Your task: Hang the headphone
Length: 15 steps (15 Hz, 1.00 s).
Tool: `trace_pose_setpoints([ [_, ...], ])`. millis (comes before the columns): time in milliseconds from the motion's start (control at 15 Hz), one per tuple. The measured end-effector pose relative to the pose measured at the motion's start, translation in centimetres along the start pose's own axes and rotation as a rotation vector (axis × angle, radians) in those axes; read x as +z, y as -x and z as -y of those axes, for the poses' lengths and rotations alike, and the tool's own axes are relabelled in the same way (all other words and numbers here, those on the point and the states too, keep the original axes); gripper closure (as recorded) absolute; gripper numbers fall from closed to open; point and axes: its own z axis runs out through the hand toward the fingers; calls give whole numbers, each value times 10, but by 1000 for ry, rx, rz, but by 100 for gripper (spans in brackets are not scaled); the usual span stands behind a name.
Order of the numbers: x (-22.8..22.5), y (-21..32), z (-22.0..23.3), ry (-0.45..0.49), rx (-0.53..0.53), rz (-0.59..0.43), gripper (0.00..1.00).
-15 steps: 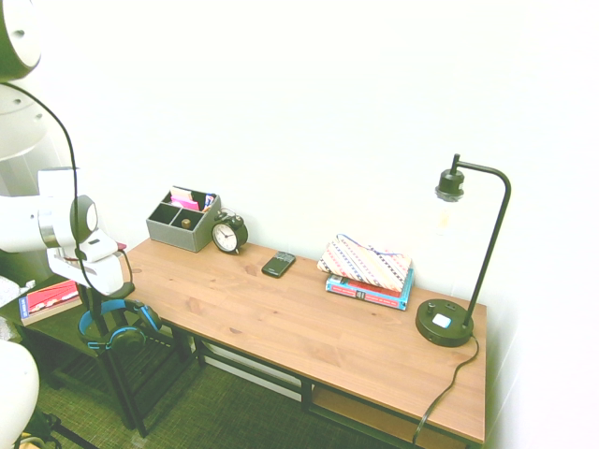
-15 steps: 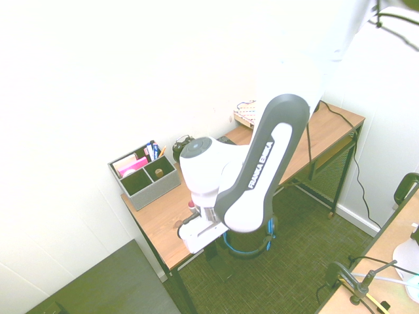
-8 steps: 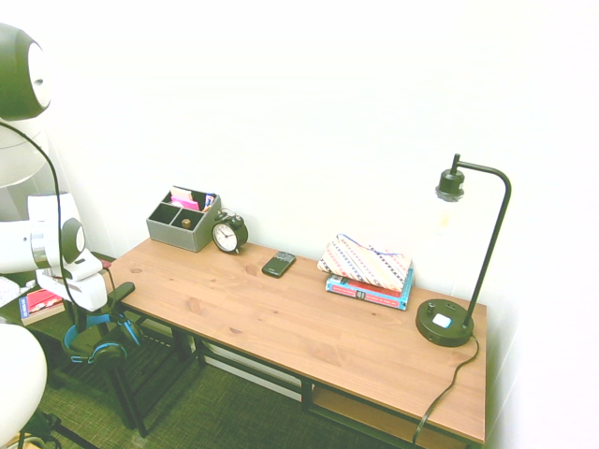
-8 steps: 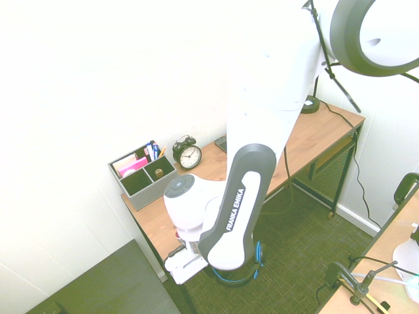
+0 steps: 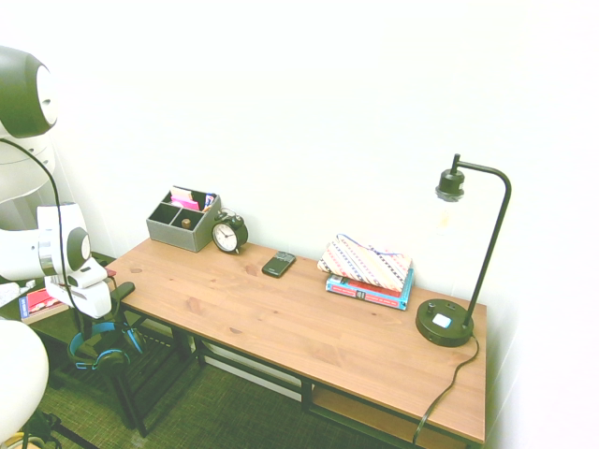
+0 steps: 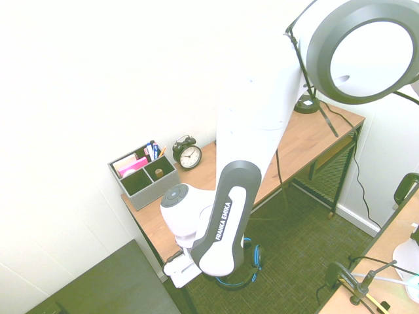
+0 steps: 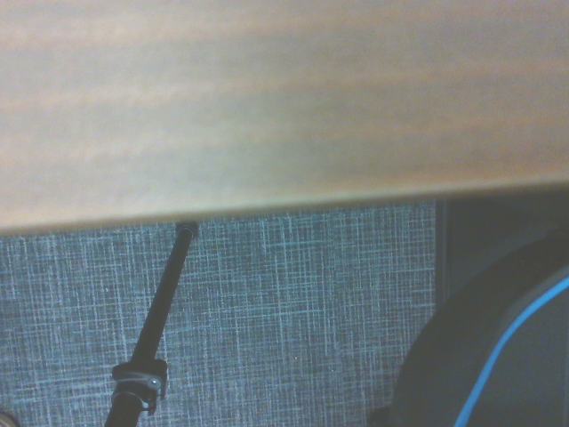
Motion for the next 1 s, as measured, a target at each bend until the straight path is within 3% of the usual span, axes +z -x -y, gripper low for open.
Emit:
trace_pose_setpoints([
  [533, -36, 5, 10, -36, 2, 42, 0],
  [733, -90, 2, -8, -27, -83, 77, 0],
  [1000, -177, -62, -50, -78, -199, 43, 0],
])
